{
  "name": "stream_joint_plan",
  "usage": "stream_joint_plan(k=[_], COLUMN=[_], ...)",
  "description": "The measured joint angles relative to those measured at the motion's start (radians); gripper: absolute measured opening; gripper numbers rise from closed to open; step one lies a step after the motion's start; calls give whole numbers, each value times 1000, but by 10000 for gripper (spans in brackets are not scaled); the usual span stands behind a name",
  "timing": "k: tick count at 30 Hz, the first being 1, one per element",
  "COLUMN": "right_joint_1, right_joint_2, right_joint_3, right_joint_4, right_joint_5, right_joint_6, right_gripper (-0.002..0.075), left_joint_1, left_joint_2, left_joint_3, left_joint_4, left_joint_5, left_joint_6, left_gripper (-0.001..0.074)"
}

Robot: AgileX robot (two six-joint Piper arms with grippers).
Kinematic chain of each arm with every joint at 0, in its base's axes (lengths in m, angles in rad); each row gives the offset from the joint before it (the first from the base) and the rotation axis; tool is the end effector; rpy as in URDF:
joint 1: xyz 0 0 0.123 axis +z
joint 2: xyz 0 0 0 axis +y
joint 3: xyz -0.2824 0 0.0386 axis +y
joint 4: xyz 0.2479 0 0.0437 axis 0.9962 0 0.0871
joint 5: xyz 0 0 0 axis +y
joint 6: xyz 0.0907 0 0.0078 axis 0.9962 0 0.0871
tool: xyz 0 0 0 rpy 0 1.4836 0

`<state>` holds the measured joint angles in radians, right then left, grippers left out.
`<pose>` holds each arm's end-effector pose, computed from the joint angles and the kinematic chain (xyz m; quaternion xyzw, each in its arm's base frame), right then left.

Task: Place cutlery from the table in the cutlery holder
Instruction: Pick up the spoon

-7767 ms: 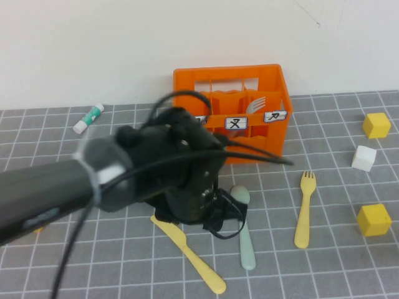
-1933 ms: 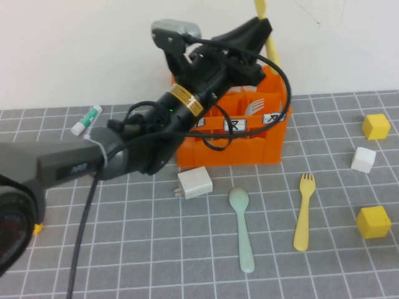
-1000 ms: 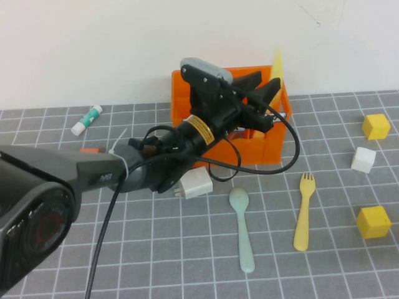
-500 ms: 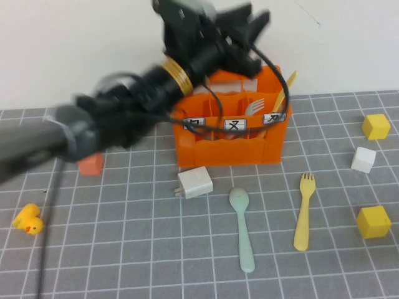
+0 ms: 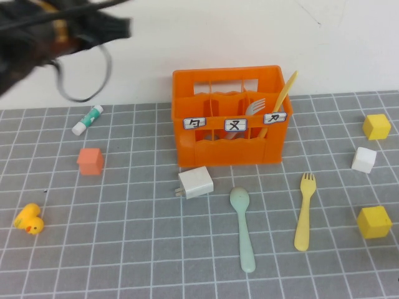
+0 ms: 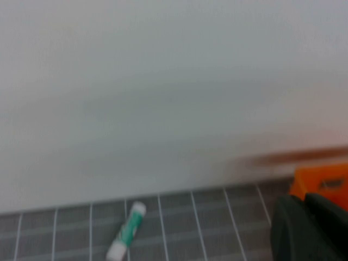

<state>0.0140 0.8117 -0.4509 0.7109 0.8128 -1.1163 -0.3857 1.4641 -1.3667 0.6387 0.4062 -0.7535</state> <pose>0.1270 0.0450 0.2426 -0.3425 0.8605 0.1402 0.3501 0.3255 -0.1089 0.3975 0.0256 0.8140 -0.0593 0.5772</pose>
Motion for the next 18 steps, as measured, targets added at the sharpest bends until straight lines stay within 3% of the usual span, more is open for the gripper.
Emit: stream_joint_plan(k=[8,18], right_joint_1=[0,0], right_joint_2=[0,139], right_joint_3=[-131,-461], right_joint_4=[-2,17], right_joint_5=[101,203], right_joint_6=[72,133], right_gripper=[-3,-3], left_joint_1=[0,0], left_joint_2=[-238,-586], left_joint_3=[134,435], left_joint_4=[-457,-575], left_joint_5=[255,313], left_joint_6=[504,643], left_gripper=[1,1])
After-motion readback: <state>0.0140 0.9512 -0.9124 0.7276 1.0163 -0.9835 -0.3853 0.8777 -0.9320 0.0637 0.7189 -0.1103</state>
